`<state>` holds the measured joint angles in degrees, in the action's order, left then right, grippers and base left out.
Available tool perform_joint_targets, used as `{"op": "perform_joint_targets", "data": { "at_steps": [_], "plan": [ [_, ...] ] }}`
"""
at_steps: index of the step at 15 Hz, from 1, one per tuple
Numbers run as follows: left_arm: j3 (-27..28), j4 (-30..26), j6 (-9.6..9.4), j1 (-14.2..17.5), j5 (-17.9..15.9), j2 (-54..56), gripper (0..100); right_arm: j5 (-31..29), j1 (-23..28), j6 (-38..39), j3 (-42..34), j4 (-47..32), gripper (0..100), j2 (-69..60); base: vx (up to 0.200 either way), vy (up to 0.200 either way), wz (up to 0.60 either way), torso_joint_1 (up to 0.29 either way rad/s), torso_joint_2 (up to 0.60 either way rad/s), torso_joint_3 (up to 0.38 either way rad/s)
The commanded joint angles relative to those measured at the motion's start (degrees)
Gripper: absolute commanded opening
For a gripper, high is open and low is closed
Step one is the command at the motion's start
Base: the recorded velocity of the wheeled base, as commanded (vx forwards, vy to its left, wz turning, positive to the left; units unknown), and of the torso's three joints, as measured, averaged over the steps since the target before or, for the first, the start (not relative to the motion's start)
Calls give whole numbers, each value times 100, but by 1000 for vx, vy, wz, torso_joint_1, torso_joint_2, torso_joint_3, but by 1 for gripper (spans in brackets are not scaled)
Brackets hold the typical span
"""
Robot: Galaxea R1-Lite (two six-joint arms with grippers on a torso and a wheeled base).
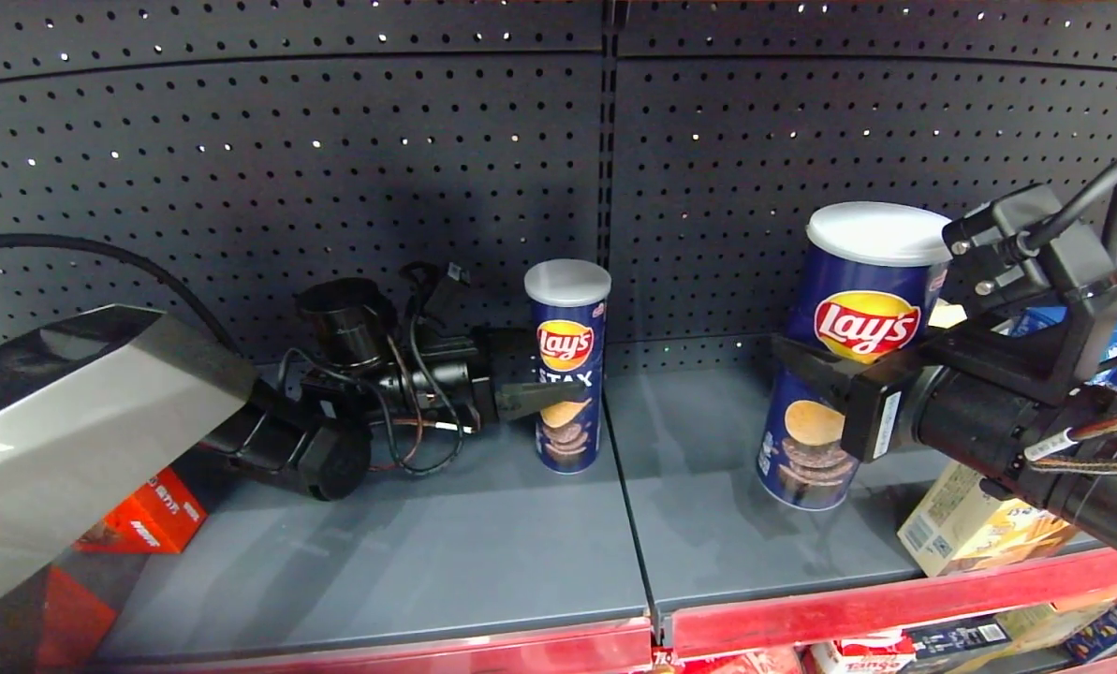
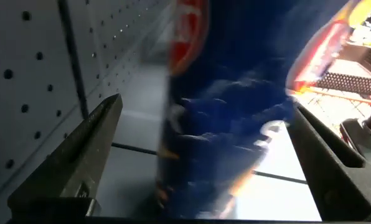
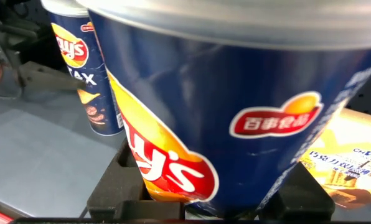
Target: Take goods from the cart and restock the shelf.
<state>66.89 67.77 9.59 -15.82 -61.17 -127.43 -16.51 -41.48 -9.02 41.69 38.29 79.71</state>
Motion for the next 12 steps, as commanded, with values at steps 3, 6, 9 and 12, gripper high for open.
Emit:
{"op": "perform_joint_targets", "data": {
  "at_steps": [3, 6, 9, 12],
  "plan": [
    [114, 8, 7, -246, 0, -142, 100, -2, 62, -3, -12, 3, 0, 9, 0, 0, 0, 0, 0, 0],
    [246, 0, 34, -307, 0, -247, 100, -2, 62, -3, 14, 3, 0, 27, 0, 0, 0, 0, 0, 0],
    [377, 8, 51, -299, 35, -344, 0, -2, 62, -3, 23, 12, 0, 88, 0, 0, 0, 0, 0, 0],
    [404, 8, 60, -430, 440, -318, 0, 7, 62, -3, 14, 12, 0, 106, 0, 0, 0, 0, 0, 0]
  ]
}}
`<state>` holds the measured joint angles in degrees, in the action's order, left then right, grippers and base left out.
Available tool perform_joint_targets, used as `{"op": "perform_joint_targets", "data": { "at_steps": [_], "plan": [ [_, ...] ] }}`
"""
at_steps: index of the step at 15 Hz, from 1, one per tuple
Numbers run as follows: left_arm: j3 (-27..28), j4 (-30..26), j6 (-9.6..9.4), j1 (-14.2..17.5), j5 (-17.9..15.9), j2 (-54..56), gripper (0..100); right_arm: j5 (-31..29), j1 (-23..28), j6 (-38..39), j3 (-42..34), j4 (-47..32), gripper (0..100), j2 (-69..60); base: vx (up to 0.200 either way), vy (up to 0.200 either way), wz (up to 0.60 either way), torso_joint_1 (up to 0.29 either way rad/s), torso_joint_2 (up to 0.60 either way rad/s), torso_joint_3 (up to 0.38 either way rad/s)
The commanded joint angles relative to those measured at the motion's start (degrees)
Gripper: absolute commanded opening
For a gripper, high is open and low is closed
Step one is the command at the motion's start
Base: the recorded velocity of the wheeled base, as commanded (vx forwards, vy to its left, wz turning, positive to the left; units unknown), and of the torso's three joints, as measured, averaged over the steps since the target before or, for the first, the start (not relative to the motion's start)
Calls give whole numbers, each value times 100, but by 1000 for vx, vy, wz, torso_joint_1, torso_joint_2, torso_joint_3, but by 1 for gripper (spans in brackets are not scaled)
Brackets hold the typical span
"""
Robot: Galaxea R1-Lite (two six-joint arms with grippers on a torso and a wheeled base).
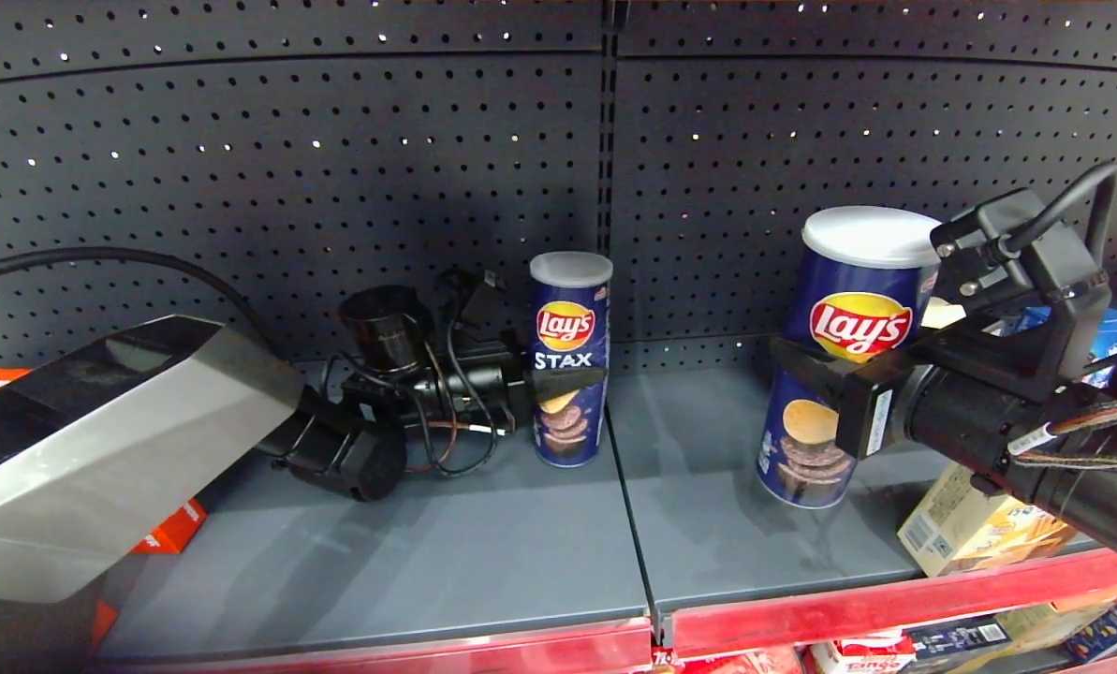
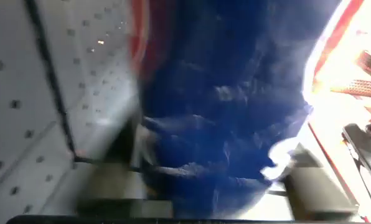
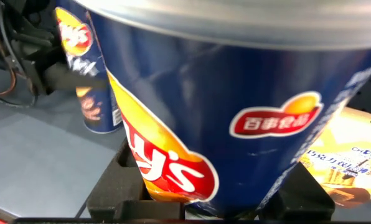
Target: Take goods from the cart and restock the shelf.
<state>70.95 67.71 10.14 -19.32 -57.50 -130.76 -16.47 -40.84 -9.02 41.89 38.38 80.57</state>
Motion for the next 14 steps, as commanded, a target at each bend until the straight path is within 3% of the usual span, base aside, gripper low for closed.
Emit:
{"op": "perform_joint_targets", "data": {
  "at_steps": [1, 4, 9, 11, 14],
  "plan": [
    [-37, 15, 14, -142, 301, 41, 0, 3, -3, -3, -5, 3, 0, 29, 0, 0, 0, 0, 0, 0],
    [-64, 15, 14, -204, 389, 182, 0, 3, -3, 6, -14, 3, 0, 12, 0, 0, 0, 0, 0, 0],
    [-811, 76, 5, -212, 459, 771, 0, -5, -3, 6, -5, 3, 0, -32, 0, 0, 0, 0, 0, 0],
    [-1531, 208, -12, -283, 881, 1184, 0, -5, -3, 6, -5, 3, 0, -15, 0, 0, 0, 0, 0, 0],
    [-2226, 762, -12, -318, 951, 1395, 0, -5, -3, 6, -14, 3, 0, -15, 0, 0, 0, 0, 0, 0]
  ]
}}
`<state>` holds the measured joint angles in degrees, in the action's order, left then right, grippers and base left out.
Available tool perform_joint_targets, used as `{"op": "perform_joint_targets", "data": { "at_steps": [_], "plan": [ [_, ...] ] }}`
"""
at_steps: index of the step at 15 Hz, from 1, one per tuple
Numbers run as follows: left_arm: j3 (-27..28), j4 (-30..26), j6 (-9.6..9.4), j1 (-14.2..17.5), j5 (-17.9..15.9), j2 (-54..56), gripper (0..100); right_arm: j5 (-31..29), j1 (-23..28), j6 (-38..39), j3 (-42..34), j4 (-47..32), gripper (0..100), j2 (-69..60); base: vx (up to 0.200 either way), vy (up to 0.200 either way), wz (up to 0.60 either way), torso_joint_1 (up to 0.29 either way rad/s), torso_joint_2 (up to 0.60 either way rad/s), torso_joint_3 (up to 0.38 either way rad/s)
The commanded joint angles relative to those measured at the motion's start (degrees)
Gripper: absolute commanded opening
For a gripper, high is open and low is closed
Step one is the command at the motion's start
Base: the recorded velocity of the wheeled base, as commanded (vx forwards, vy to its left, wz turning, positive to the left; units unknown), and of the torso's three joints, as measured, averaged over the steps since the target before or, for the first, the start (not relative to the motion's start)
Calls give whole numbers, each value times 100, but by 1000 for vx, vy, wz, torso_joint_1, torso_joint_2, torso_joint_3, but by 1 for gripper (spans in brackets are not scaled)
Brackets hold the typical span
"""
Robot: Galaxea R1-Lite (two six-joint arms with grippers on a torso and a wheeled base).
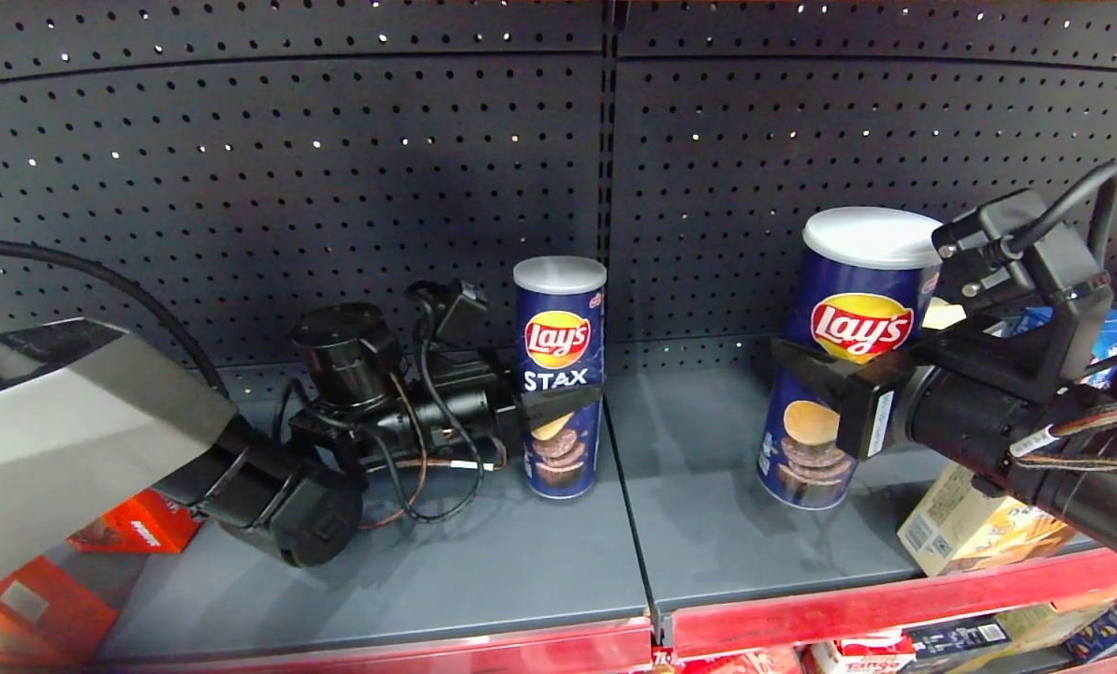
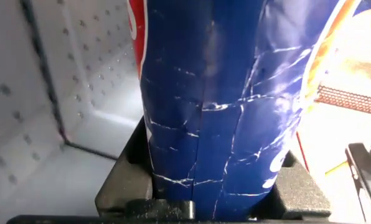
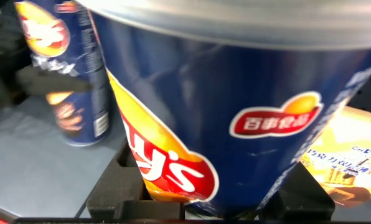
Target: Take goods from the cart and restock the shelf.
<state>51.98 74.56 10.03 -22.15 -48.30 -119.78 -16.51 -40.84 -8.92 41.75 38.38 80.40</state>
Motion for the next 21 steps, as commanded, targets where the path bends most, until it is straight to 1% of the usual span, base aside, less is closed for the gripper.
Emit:
{"op": "perform_joint_targets", "data": {
  "at_steps": [1, 2, 3, 4, 5, 6, 8, 10, 13, 15, 19, 21],
  "plan": [
    [-628, 261, -1, -88, 277, 377, 0, -2, -12, -4, 0, 3, 0, 2, 0, 0, 0, 0, 0, 0],
    [-891, 402, -1, -193, 488, 412, 0, 7, -12, -4, 0, 3, 0, 2, 0, 0, 0, 0, 0, 0],
    [-918, 428, -1, -202, 514, 412, 0, -2, -12, -4, -9, 3, 0, 2, 0, 0, 0, 0, 0, 0],
    [-1058, 639, -1, -237, 620, 430, 0, -2, -12, -4, -9, 3, 0, -15, 0, 0, 0, 0, 0, 0],
    [-1111, 674, -1, -246, 646, 447, 0, -2, -12, -4, -9, 3, 0, -15, 0, 0, 0, 0, 0, 0],
    [-1287, 700, -1, -325, 805, 544, 0, -2, -12, -4, -18, 3, 0, -24, 0, 0, 0, 0, 0, 0],
    [-1463, 700, -1, -395, 901, 658, 0, -2, -3, -4, -27, 3, 0, -50, 0, 0, 0, 0, 0, 0],
    [-1621, 709, -10, -457, 928, 746, 0, -2, -3, -4, -36, 3, 0, -50, 0, 0, 0, 0, 0, 0],
    [-1867, 718, -19, -641, 1270, 852, 0, -2, -3, -4, -62, 3, 0, -59, 0, 0, 0, 0, 0, 0],
    [-1937, 859, -10, -712, 1314, 852, 0, -2, -3, -4, -62, 3, 0, -94, 0, 0, 0, 0, 0, 0],
    [-2175, 955, -19, -729, 1314, 852, 0, -2, -3, -4, -62, 3, 0, -94, 0, 0, 0, 0, 0, 0],
    [-2263, 1122, -19, -764, 1314, 843, 0, -2, -3, -4, -62, 3, 0, -103, 0, 0, 0, 0, 0, 0]
  ]
}}
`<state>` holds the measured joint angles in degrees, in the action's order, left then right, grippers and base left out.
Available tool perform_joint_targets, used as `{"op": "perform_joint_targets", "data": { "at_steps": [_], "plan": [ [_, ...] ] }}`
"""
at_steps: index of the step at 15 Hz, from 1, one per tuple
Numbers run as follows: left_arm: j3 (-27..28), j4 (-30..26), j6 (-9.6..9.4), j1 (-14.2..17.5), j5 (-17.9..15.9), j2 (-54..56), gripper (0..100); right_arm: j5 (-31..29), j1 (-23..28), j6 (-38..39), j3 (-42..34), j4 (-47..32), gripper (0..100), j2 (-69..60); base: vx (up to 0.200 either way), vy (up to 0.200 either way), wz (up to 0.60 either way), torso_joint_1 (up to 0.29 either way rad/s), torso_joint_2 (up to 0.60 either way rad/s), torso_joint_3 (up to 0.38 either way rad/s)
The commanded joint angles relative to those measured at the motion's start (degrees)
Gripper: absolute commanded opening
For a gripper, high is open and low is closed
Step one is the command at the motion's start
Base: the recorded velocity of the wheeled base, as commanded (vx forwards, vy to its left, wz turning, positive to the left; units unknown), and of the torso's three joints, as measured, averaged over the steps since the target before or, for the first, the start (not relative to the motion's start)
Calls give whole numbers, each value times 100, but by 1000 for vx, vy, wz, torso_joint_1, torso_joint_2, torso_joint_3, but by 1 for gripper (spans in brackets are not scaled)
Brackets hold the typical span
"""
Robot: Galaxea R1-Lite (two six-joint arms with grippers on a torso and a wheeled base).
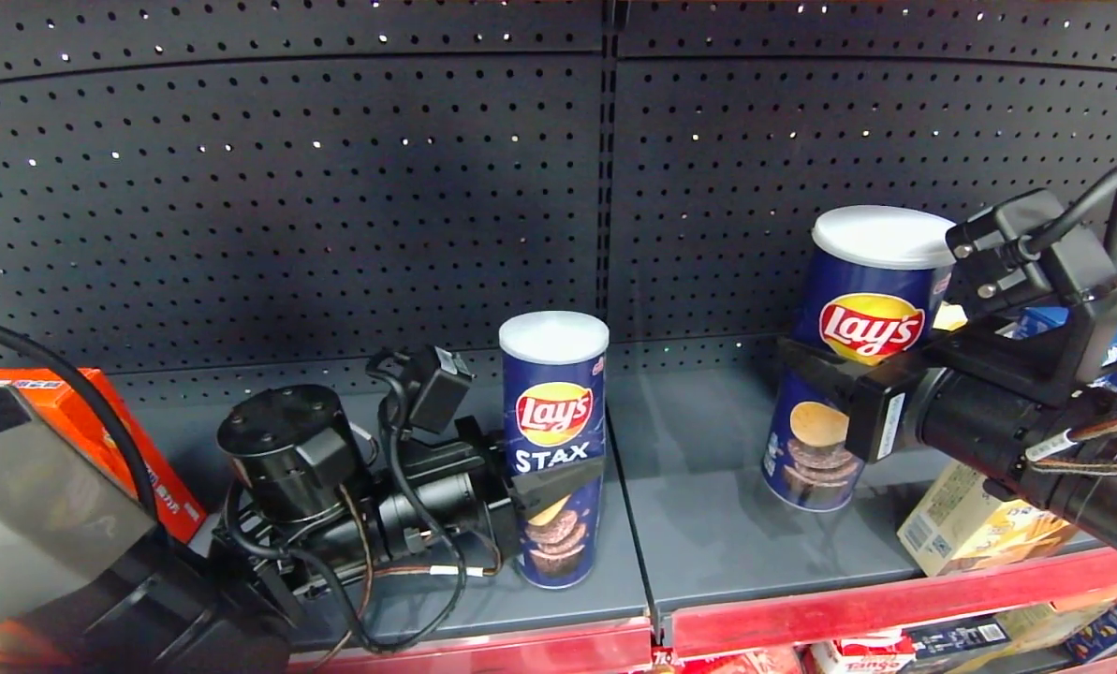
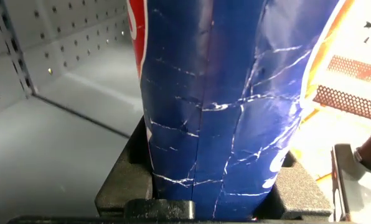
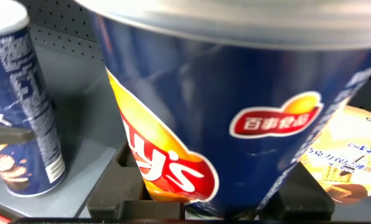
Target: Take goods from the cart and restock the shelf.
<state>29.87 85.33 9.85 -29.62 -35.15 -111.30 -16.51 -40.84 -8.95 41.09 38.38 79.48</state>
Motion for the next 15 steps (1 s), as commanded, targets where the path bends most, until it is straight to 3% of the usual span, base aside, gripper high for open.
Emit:
{"op": "perform_joint_targets", "data": {
  "at_steps": [1, 15],
  "plan": [
    [-60, 141, 8, -17, -1, -23, 0, -2, -3, -2, 4, 3, 0, -21, 0, 0, 0, 0, 0, 0],
    [-341, 264, -1, 36, 34, -6, 0, -11, 6, -2, -93, 3, 0, -135, 0, 0, 0, 0, 0, 0]
  ]
}}
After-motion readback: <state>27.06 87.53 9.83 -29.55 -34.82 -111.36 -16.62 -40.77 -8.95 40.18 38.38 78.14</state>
